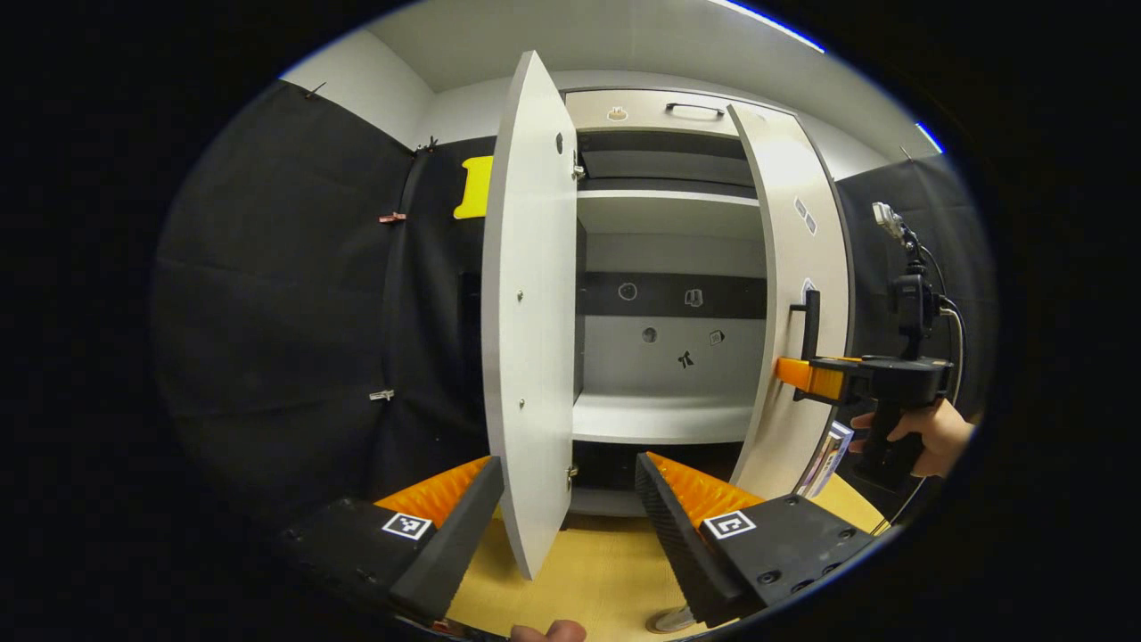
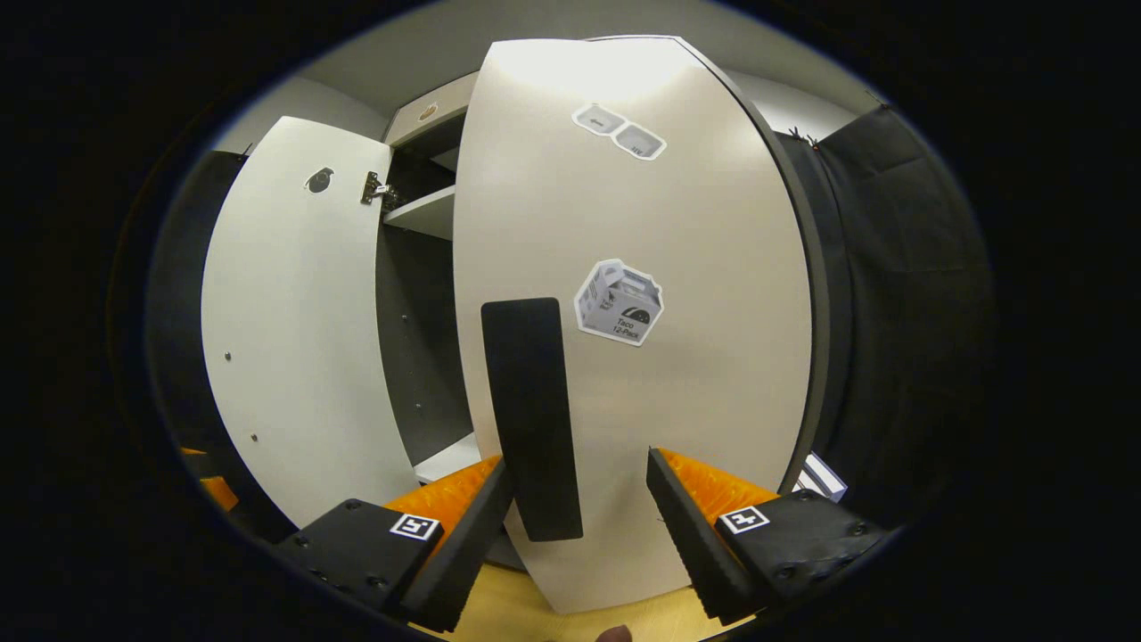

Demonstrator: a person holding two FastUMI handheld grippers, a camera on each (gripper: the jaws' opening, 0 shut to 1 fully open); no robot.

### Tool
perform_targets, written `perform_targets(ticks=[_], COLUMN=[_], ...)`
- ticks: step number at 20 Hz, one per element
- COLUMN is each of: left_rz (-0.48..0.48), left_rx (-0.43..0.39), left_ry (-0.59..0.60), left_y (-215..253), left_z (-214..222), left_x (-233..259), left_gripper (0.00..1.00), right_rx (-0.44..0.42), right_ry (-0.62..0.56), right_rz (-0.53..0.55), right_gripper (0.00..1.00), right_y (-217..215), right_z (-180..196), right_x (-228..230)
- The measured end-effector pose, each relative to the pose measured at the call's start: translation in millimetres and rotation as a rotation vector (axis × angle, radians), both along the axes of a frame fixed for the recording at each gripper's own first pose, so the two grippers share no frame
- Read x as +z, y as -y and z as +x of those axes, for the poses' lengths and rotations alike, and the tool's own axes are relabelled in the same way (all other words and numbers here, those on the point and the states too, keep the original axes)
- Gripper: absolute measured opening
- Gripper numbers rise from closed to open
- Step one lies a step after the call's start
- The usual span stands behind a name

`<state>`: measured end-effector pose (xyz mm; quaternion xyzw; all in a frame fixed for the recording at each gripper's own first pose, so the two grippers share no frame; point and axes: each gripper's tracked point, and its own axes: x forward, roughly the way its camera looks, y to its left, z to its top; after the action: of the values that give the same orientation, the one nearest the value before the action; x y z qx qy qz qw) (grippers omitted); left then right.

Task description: Grasp the bottle in the cabinet with the left hand and place it on the coaster, then close the right door with the right hand and the left door with the left hand.

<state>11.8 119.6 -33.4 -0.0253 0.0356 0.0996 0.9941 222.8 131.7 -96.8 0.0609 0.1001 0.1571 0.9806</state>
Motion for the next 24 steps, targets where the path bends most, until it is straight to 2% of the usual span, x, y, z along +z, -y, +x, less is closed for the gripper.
perform_targets(ticks=[5, 10, 14, 17, 21, 24], left_rz=[-0.007, -0.005, 0.01, 0.016, 0.026, 0.025], left_rx=[0.041, 0.066, 0.073, 0.084, 0.107, 0.091], left_ry=[0.005, 0.009, 0.021, 0.038, 0.051, 0.06], left_y=[-17.6, -38.0, -60.1, -84.2, -120.6, -137.4], left_z=[-5.3, -6.7, -5.6, -4.3, 1.3, 13.7], left_x=[2.1, 2.6, 7.3, 12.1, 16.2, 18.3], left_gripper=[0.95, 0.95, 0.95, 0.95, 0.95, 0.95], right_rx=[-0.01, -0.07, -0.073, -0.082, -0.093, -0.1], right_ry=[0.006, 0.048, 0.044, 0.014, 0.029, 0.034], right_rz=[-0.009, -0.114, -0.165, -0.156, -0.127, -0.105], right_gripper=[0.98, 0.98, 0.98, 0.98, 0.98, 0.98], right_y=[-8.7, -9.2, -11.0, -11.0, -6.8, -3.5], right_z=[17.6, 29.8, 27.5, 17.7, -13.9, -35.2], right_x=[-5.8, -18.6, -21.4, -24.2, -6.0, 9.0])
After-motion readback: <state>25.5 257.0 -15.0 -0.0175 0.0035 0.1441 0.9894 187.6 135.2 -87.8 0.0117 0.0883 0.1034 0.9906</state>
